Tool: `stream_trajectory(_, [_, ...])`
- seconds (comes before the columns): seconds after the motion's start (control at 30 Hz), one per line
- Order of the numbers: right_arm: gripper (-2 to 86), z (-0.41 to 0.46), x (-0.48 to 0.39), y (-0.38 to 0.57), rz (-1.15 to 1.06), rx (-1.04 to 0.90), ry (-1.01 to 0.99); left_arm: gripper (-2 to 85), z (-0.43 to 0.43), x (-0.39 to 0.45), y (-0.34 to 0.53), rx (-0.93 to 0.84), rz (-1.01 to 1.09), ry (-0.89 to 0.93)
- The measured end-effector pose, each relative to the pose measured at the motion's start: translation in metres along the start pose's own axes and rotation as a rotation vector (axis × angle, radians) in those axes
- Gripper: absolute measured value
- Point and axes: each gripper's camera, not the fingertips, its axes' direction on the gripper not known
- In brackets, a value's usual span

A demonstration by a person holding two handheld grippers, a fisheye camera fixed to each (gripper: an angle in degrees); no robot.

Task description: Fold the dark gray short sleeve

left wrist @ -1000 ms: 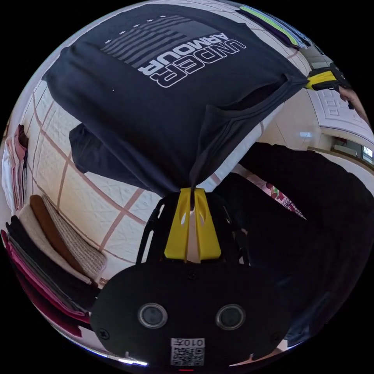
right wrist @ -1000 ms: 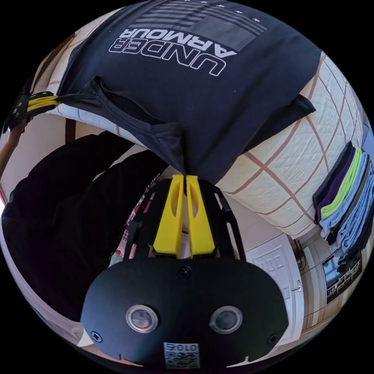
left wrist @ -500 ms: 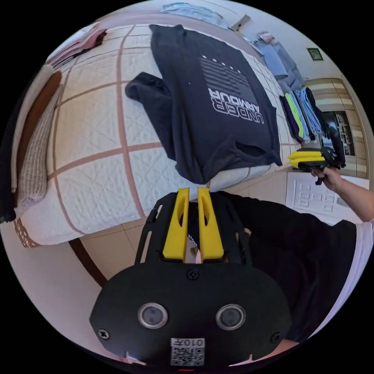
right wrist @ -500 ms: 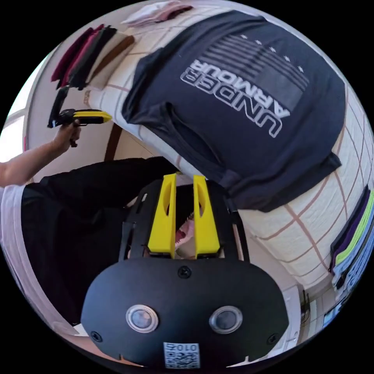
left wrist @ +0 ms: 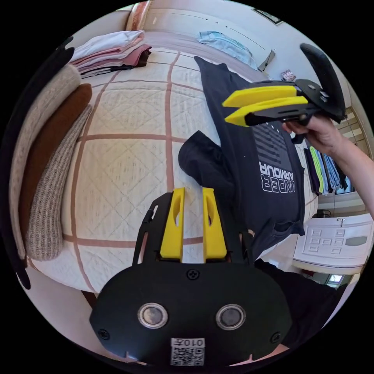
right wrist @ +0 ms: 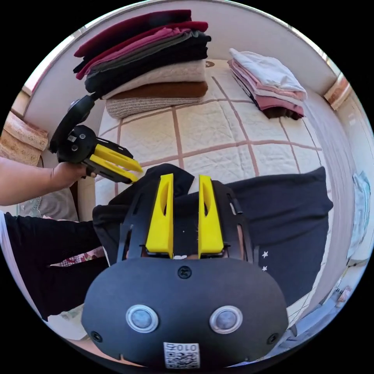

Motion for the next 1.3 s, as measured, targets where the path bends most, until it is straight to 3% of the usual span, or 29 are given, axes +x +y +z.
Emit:
stream_trajectory(0.23, [9.0,0.068,0.002,-0.036,-0.072,-0.236,-0.062,9.8,-0.021,-0.015,0.006,0.028,0.001,0.078])
stream_trajectory(0.37, [4.7,0.058,-0.01,-0.035,-0.071,-0.214,0.024,10.6,-0.044,-0.016,0.01,0.032,0.038,0.052])
stream_trajectory(0.43, [4.0,0.048,-0.026,-0.032,-0.139,-0.266,-0.031,10.9,-0.055,-0.017,0.014,0.056,0.061,0.053])
stream_trajectory(0.5, [3.8,0.026,-0.035,-0.025,-0.169,-0.199,-0.04,11.3,-0.064,-0.025,0.021,0.062,0.06,0.082])
stream_trajectory(0.63, [3.7,-0.049,-0.026,-0.003,-0.255,0.057,-0.334,11.8,-0.086,-0.043,0.035,0.142,0.102,0.171])
stream_trajectory(0.8, [3.7,-0.096,-0.009,0.016,-0.414,0.085,-0.455,11.6,-0.117,-0.047,0.052,0.21,0.33,0.33])
stream_trajectory(1.07, [3.7,-0.099,-0.001,0.0,-0.583,0.028,-0.467,3.6,-0.127,-0.047,0.045,0.207,0.443,0.57])
stream_trajectory(1.23, [3.4,-0.08,0.005,-0.023,-0.587,0.003,-0.375,1.0,-0.149,-0.055,0.064,0.179,0.377,0.473])
stream_trajectory(1.3, [3.2,-0.064,0.01,-0.035,-0.542,-0.002,-0.311,0.5,-0.162,-0.077,0.084,0.152,0.215,0.368])
